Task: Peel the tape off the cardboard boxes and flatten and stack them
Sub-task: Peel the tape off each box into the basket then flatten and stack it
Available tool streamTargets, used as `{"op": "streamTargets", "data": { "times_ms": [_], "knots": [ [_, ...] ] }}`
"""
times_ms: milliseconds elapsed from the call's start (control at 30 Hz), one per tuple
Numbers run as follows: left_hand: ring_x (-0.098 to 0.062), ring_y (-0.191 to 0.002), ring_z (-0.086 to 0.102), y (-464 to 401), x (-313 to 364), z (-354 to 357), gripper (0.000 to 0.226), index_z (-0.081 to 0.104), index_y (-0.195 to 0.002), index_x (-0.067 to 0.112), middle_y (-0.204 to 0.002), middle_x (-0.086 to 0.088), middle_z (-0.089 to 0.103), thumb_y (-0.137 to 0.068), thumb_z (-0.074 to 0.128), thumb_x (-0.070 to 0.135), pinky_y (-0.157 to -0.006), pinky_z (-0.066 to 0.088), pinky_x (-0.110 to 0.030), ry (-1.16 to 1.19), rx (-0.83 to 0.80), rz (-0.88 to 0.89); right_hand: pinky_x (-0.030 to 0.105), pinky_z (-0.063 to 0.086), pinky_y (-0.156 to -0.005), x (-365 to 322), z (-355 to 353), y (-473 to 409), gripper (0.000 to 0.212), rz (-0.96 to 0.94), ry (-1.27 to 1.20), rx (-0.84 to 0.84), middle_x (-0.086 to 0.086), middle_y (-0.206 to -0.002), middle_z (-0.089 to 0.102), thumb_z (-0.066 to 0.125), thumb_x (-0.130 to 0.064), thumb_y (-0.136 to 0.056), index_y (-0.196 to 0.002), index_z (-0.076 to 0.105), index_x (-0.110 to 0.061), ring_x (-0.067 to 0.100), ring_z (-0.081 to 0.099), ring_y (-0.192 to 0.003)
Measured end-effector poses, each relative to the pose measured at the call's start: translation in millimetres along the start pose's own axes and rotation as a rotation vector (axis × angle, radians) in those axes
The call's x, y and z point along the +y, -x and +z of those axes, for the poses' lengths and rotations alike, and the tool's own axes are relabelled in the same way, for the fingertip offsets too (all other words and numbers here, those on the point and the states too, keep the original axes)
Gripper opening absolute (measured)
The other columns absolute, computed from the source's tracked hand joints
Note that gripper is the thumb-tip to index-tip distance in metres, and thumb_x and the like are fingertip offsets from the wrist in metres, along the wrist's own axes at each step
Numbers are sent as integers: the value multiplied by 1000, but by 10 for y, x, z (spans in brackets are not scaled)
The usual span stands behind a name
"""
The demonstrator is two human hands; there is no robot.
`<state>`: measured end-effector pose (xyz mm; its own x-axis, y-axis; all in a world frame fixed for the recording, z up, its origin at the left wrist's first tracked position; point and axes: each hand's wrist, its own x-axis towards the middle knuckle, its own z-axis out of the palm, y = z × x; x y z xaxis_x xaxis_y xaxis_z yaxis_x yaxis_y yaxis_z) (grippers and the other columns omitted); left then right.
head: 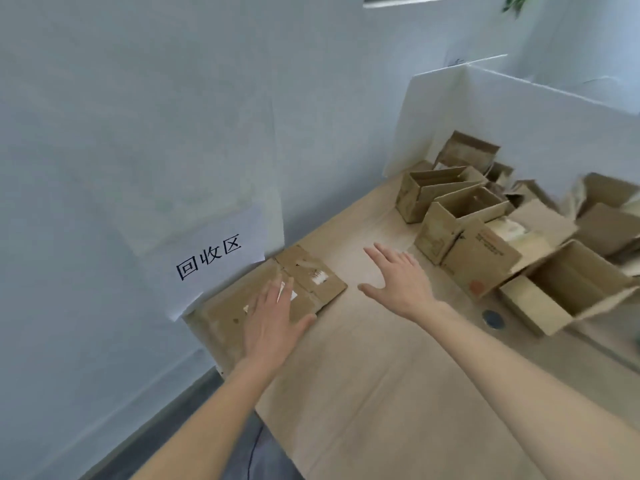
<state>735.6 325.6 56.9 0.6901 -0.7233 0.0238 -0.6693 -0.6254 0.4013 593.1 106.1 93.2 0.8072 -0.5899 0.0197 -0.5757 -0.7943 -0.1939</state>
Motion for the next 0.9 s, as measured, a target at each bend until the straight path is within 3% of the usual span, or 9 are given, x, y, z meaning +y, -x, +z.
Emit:
{"op": "streamTargets", "data": {
  "times_ms": [100, 333, 600, 900],
  "knots": [
    [-19, -156, 13, 312, 545, -242, 82, 23, -161, 28, -170, 1, 16, -94, 55, 64, -127, 12, -40, 9, 26, 198, 38, 11, -126, 48, -496, 654, 78, 63, 56, 96, -7, -167, 23, 54, -63, -94, -159, 25, -31, 15, 21, -153],
    [-21, -151, 28, 894, 1855, -687, 74, 35, -155, 25, -163, -1, 33, -94, 56, 63, -122, 20, -37, 73, 91, 424, 39, 7, -125, 471, -1486, 2071, 81, 226, 109, 153, -8, -166, 24, 55, -70, -90, -158, 26, -36, 15, 21, -154],
    [-21, -152, 26, 1471, 3384, -788, 76, 36, -155, 29, -163, 0, 34, -92, 61, 64, -125, 19, -40, 159, 70, 661, 39, 18, -124, 1514, -2600, 3662, 80, 479, 170, 303, -5, -164, 32, 57, -67, -91, -156, 35, -26, 17, 28, -150],
    [-18, -153, 22, 2139, 5260, -333, 88, 26, -159, 32, -166, 3, 27, -88, 64, 66, -124, 18, -37, 163, 22, 810, 40, 21, -121, 3016, -3131, 5144, 78, 604, 237, 404, -8, -155, 42, 58, -67, -90, -152, 41, -23, 12, 35, -144]
  ]
}}
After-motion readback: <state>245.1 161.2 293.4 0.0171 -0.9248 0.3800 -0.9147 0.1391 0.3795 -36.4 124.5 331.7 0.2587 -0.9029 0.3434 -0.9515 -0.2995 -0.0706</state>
